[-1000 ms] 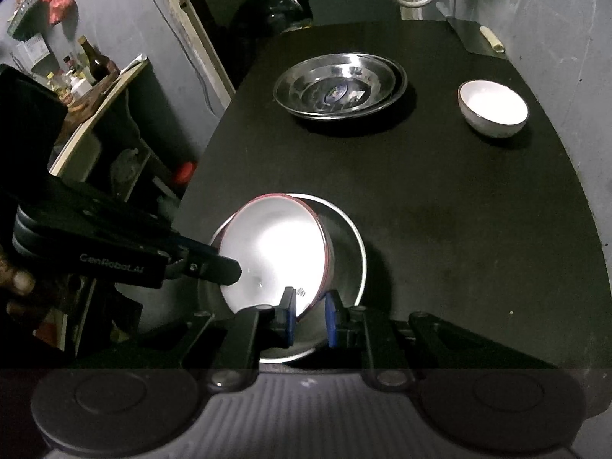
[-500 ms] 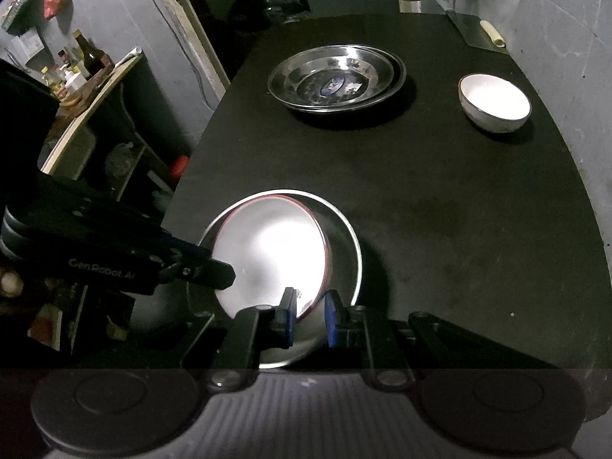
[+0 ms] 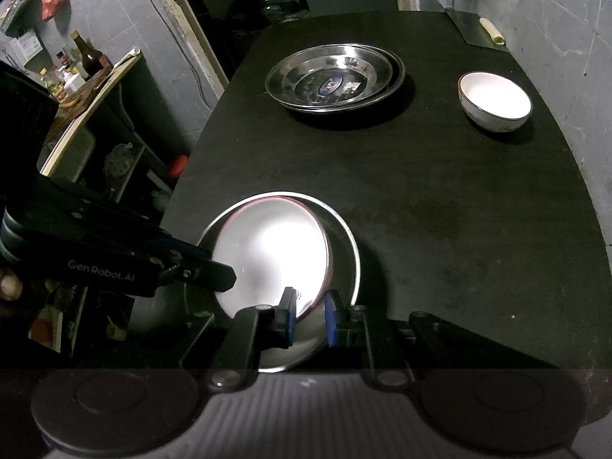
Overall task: Organize plates and bowls
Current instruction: 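Lower the white bowl into the steel bowl and open the grippers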
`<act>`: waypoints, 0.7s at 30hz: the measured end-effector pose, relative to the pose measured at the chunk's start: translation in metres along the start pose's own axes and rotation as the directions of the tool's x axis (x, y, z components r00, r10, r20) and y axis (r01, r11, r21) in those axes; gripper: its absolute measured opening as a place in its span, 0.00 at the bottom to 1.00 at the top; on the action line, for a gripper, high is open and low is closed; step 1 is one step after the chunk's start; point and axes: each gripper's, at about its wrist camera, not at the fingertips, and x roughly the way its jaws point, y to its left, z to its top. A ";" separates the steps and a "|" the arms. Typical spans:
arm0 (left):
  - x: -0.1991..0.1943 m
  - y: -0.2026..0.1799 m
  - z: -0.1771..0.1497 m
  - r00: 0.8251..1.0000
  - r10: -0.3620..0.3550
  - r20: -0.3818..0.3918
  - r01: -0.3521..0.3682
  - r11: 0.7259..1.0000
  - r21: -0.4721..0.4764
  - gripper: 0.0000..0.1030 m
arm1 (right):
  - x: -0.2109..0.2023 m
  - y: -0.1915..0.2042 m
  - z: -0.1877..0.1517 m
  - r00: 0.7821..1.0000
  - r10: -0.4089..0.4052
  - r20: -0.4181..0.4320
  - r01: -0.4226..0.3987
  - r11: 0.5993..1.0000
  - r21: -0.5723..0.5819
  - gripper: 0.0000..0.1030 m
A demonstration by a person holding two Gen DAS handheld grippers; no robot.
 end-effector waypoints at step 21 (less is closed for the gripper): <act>-0.002 -0.003 -0.001 1.000 0.001 0.001 -0.001 1.000 0.011 0.27 | -0.001 0.003 0.002 1.000 -0.008 -0.001 0.008 1.000 -0.030 0.22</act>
